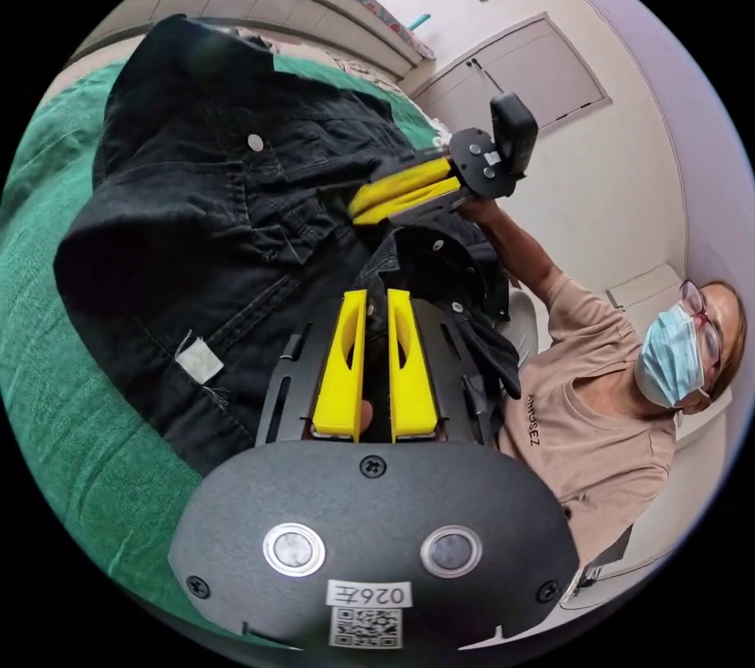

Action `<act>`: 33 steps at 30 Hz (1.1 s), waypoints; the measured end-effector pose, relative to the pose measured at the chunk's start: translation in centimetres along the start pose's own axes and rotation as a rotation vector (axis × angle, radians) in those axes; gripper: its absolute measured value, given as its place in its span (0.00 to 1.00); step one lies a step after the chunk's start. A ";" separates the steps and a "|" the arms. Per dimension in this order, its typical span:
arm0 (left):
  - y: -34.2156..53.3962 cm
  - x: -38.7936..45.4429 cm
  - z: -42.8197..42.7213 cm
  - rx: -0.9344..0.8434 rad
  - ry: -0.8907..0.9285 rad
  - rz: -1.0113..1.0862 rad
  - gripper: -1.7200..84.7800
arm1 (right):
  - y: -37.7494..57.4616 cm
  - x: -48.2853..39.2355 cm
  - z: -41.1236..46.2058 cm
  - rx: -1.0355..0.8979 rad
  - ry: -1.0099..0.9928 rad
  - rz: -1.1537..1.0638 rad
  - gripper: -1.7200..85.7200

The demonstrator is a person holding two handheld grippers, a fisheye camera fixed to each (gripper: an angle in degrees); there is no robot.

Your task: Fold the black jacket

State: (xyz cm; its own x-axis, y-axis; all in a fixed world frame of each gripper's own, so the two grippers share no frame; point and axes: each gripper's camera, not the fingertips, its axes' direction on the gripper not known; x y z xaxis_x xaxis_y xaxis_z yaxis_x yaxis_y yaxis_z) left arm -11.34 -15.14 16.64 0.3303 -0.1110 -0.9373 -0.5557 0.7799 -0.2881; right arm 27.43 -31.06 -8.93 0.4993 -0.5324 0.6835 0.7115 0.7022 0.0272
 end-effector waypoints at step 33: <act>1.5 18.0 -16.1 0.156 -0.495 0.116 0.01 | 26.7 0.1 -13.0 0.234 0.067 0.531 0.01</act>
State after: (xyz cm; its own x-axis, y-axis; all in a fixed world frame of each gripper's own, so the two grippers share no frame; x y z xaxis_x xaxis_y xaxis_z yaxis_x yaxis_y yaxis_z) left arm -18.54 -25.93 -3.82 0.6149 0.2561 -0.7458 -0.5021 0.8564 -0.1199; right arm 52.87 -18.53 -17.67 0.7935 -0.1021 0.5999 0.2308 0.9627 -0.1415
